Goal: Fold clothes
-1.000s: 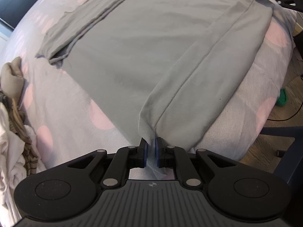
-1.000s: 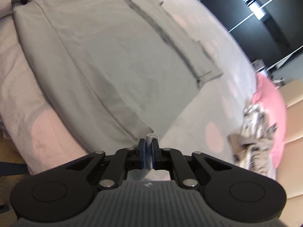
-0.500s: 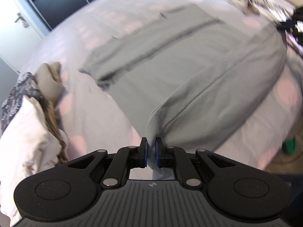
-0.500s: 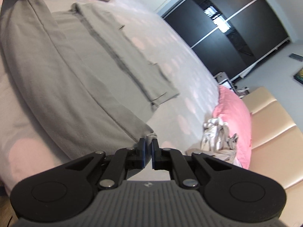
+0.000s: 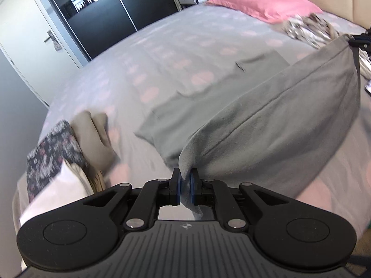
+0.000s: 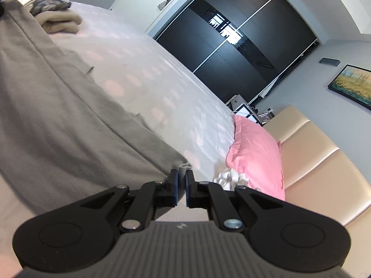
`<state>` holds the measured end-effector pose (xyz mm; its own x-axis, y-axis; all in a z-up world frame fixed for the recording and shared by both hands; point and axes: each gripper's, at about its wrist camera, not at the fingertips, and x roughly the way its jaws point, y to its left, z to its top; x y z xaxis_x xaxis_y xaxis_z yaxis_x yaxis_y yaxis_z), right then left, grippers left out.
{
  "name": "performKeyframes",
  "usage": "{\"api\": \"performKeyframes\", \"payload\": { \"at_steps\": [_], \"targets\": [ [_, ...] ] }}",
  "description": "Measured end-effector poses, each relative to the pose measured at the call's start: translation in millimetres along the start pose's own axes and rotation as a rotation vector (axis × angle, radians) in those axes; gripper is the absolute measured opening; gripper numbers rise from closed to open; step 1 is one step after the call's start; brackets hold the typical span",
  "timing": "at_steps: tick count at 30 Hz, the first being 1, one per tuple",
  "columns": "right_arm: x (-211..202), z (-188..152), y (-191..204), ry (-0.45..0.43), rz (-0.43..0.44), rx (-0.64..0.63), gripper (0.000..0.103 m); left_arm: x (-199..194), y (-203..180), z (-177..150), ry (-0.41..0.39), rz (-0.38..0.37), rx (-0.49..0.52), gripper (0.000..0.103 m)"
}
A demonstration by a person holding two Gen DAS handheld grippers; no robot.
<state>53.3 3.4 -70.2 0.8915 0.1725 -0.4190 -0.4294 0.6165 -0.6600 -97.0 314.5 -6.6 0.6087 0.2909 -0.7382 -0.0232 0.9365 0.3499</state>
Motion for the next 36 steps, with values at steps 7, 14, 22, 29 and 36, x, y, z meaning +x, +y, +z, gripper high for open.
{"api": "performKeyframes", "payload": {
  "at_steps": [7,14,22,29,36],
  "targets": [
    [62.7,33.2,-20.9,0.028,-0.004,0.056,0.005,46.4,20.6,44.4,-0.004,0.043,0.008,0.006],
    [136.1,54.6,-16.8,0.067,0.001,0.077,0.003,109.9,37.8,75.7,0.024,0.059,-0.008,0.006],
    [213.7,63.0,2.7,0.124,0.009,0.071,0.003,187.9,48.5,92.9,0.072,0.049,-0.021,0.006],
    [257.7,53.5,25.5,0.178,0.038,0.068,0.003,231.5,48.7,84.4,0.123,0.035,-0.041,0.006],
    [282.0,44.5,37.8,0.223,0.052,0.074,0.003,249.9,45.9,76.8,0.144,0.035,-0.059,0.010]
  ]
}}
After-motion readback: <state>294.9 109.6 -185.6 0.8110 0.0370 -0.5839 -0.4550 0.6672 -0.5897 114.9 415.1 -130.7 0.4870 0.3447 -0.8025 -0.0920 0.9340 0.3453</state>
